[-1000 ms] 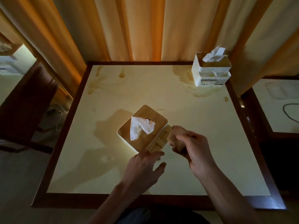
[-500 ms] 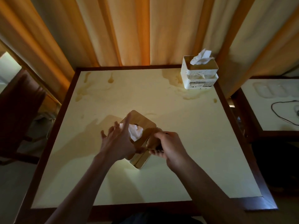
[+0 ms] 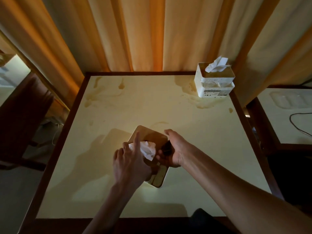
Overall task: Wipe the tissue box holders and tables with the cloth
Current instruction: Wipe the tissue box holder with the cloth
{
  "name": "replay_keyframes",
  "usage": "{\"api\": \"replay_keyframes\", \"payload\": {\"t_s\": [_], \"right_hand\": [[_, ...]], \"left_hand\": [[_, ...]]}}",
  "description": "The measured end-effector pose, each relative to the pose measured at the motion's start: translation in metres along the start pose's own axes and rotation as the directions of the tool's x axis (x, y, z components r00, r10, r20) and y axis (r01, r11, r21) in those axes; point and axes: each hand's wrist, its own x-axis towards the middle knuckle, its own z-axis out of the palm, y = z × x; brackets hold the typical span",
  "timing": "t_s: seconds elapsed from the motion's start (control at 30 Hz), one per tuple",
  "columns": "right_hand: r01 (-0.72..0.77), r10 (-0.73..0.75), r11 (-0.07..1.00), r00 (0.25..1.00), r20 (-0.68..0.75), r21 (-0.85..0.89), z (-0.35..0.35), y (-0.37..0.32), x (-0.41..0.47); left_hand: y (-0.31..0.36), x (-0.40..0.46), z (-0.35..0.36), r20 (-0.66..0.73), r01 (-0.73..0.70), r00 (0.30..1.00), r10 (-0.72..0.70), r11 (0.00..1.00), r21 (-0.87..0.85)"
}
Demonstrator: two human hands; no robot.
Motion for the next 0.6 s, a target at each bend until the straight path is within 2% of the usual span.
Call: {"api": "replay_keyframes", "payload": {"t_s": [0.17, 0.37, 0.5, 0.6], "right_hand": [[0.071, -0.069, 0.992, 0.997, -0.021, 0.106, -0.003, -0.009, -0.007], [-0.016, 0.013, 0.995, 0.999, -0.035, -0.094, 0.009, 0.008, -0.007], [0.046, -0.046, 0.995, 0.999, -0.002, 0.088, -0.005, -0.012, -0.016], [0.045, -0.044, 0.997, 0.999, -0.024, 0.056, 0.003, -0.003, -0.008]], "left_hand": [[-0.002, -0.002, 0.004, -0.037, -0.017, 0.999, 0.016, 1.0, -0.009], [0.0, -0.003, -0.001, -0.042, -0.001, 0.999, 0.001, 1.0, 0.0], [-0.002, -0.004, 0.001, -0.037, -0.012, 0.999, 0.014, 0.999, 0.04], [0.002, -0.003, -0.002, -0.022, 0.01, 1.0, -0.01, 1.0, 0.001]]}}
